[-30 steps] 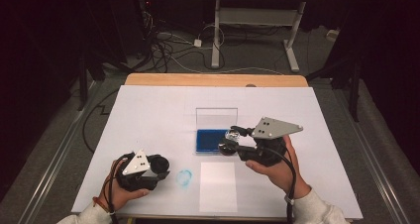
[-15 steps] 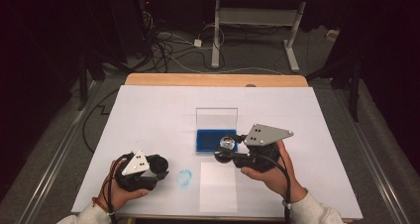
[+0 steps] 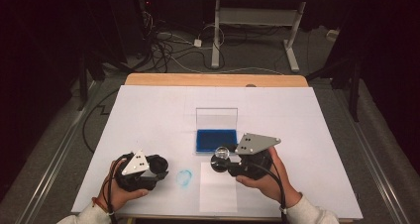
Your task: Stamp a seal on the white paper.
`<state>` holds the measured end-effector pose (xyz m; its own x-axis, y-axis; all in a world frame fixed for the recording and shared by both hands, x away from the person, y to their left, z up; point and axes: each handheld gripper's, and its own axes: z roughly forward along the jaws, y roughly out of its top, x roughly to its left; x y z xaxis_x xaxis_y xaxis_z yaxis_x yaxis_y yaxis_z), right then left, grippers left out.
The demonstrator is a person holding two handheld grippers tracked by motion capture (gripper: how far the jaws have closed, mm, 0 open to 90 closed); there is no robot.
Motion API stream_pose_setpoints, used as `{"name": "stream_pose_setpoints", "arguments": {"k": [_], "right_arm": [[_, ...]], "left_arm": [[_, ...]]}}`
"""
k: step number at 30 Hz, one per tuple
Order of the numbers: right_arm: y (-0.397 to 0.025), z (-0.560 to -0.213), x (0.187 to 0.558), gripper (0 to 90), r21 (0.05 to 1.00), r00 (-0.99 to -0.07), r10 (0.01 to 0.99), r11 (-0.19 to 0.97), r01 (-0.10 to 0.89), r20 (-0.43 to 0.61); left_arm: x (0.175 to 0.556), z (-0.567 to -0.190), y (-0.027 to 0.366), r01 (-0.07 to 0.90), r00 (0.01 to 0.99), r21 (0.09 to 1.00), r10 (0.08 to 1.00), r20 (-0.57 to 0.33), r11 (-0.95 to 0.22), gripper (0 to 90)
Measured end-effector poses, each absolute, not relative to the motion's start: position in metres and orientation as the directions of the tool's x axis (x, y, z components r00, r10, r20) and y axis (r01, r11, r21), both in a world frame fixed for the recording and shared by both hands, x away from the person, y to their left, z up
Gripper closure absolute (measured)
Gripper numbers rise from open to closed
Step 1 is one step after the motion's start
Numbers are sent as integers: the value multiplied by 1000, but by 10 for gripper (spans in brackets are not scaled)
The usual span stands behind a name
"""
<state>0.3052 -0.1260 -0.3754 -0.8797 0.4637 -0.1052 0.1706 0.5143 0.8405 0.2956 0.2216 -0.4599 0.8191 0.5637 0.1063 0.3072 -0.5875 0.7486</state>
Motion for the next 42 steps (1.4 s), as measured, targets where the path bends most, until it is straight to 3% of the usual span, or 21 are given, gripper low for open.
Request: {"name": "stream_pose_setpoints", "arguments": {"k": [22,42], "right_arm": [[-110,-429,293,569,774,-909,406,605,188,-97],[-116,-446,288,569,733,-916,387,653,193,-103]], "left_arm": [[295,-460,222,306,818,747,565,110,-590,368],[295,-460,223,310,817,743,565,110,-593,367]]}}
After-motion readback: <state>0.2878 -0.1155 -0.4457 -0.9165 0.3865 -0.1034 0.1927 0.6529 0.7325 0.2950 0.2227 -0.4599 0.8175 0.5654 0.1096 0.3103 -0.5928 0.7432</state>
